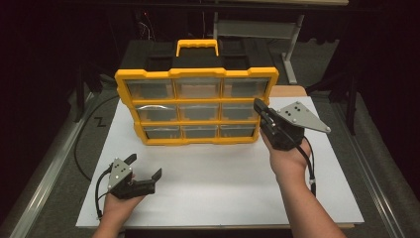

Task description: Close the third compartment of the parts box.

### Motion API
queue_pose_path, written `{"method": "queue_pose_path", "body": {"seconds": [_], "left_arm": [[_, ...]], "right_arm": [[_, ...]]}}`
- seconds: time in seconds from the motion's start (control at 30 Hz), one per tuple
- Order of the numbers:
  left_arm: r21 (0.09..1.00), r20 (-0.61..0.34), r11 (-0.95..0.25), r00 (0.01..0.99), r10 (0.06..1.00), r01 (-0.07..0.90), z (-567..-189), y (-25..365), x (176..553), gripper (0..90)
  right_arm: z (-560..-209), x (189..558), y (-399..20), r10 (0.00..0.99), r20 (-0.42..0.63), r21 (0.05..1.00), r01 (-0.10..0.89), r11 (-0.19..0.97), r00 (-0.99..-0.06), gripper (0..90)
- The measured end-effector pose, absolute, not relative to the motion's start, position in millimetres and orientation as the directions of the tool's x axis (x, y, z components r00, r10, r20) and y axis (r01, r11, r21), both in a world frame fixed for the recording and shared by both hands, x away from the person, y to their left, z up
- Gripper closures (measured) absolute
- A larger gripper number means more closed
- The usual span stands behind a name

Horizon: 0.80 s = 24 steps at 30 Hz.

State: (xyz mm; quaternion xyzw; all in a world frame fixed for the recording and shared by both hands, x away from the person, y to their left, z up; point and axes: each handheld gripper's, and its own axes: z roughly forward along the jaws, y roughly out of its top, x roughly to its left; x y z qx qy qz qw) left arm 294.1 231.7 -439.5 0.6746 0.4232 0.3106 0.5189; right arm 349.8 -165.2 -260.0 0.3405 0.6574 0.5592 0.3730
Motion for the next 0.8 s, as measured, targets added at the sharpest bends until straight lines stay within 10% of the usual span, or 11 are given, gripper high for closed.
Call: {"method": "queue_pose_path", "body": {"seconds": [0.8], "left_arm": [[0.961, -0.027, -0.1, 0.446, 0.895, 0.26, -441.0, 231.7, 293.6, 0.4]], "right_arm": [[-353.8, 344.3, -213.3, 0.866, -0.099, 0.962, 0.174, 0.209, -0.49, 90.0]]}}
